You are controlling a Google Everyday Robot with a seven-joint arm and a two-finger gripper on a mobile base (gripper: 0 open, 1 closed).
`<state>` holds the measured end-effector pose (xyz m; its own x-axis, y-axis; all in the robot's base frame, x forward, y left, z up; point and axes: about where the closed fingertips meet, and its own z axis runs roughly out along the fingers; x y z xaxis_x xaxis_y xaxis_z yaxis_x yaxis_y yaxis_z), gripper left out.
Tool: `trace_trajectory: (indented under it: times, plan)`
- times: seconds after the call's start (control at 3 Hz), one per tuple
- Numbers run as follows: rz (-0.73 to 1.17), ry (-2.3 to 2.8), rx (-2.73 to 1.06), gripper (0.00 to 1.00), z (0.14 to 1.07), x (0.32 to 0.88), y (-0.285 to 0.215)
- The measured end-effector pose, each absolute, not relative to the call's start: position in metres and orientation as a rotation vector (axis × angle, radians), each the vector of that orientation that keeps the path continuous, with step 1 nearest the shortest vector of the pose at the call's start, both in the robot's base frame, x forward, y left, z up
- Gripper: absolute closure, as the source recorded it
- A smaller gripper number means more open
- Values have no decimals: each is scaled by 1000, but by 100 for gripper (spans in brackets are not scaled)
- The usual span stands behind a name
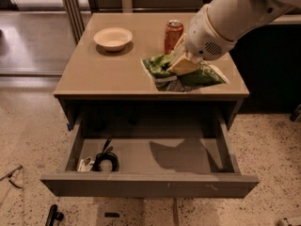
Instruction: Pick green jalapeno chip bag from top drawer and place on counter
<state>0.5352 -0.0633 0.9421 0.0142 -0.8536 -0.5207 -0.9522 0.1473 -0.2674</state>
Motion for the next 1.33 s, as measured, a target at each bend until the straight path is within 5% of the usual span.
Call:
trace_trajectory:
  times: [1.33]
  plan:
    - [171, 1692, -1702, 100, 901, 639, -56]
